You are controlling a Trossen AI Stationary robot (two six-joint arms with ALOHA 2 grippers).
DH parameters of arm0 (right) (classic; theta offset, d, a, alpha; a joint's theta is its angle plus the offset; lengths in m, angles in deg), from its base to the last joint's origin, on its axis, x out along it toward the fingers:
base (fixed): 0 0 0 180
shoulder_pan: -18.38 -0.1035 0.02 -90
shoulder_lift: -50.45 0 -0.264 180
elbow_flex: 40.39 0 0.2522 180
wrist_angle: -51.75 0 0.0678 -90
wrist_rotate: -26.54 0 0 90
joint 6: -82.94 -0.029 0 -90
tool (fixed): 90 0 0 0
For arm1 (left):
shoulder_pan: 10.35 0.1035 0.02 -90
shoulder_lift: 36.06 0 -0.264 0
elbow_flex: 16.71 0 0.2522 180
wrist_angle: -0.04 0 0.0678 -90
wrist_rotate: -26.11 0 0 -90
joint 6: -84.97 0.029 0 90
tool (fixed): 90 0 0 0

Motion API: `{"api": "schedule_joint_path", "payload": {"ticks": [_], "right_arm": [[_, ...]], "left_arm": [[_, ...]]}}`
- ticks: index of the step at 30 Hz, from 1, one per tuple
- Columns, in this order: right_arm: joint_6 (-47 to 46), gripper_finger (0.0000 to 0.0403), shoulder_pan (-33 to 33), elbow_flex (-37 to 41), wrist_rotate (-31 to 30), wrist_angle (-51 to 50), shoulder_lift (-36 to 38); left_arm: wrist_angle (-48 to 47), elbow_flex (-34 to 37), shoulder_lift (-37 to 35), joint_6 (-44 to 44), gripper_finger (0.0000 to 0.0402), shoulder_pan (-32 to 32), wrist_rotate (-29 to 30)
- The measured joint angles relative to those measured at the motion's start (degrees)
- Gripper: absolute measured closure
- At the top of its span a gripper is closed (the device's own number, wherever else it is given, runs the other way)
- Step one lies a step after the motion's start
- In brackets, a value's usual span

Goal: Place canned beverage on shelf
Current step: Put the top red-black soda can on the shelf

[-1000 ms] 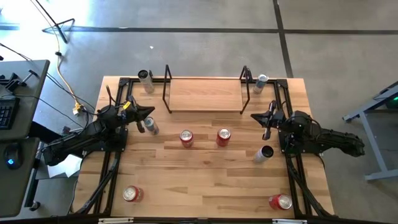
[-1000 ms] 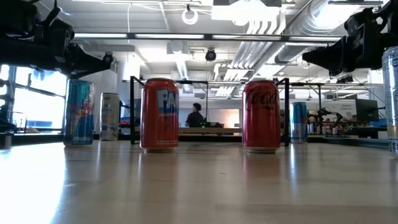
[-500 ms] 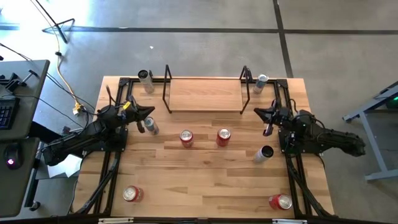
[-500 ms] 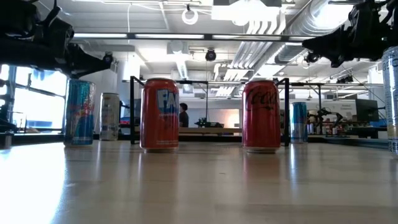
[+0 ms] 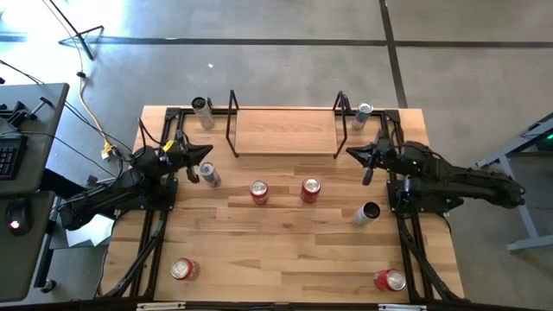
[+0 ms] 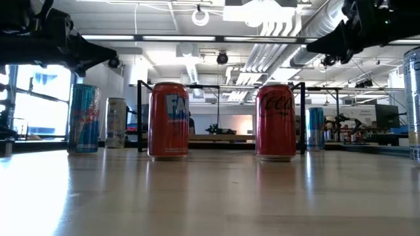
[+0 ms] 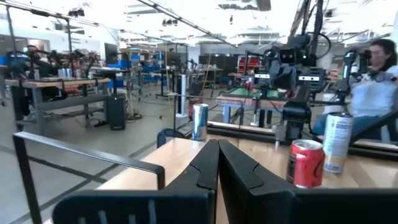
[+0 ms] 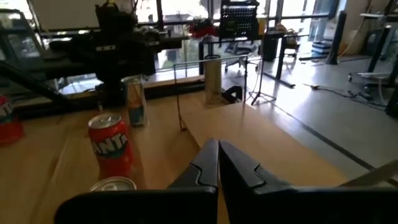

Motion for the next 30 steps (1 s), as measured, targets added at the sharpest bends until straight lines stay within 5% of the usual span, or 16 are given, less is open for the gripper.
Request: {"api": "schedule_joint_path", "payload": {"ticks": [14,30], "right_arm": [[-2.03,0.0377,-7.29,-11.20,-5.87,-0.92,-22.58],[-4.08,0.0133,-7.28,-33.57,-2.34,-23.34,-42.50]], "left_arm": [[-3.44,0.00,0.09,-3.97,0.0401,0.00,-0.12],[-3.97,0.00,0.07,-1.80,0.0401,-0.02,-0.12]]}}
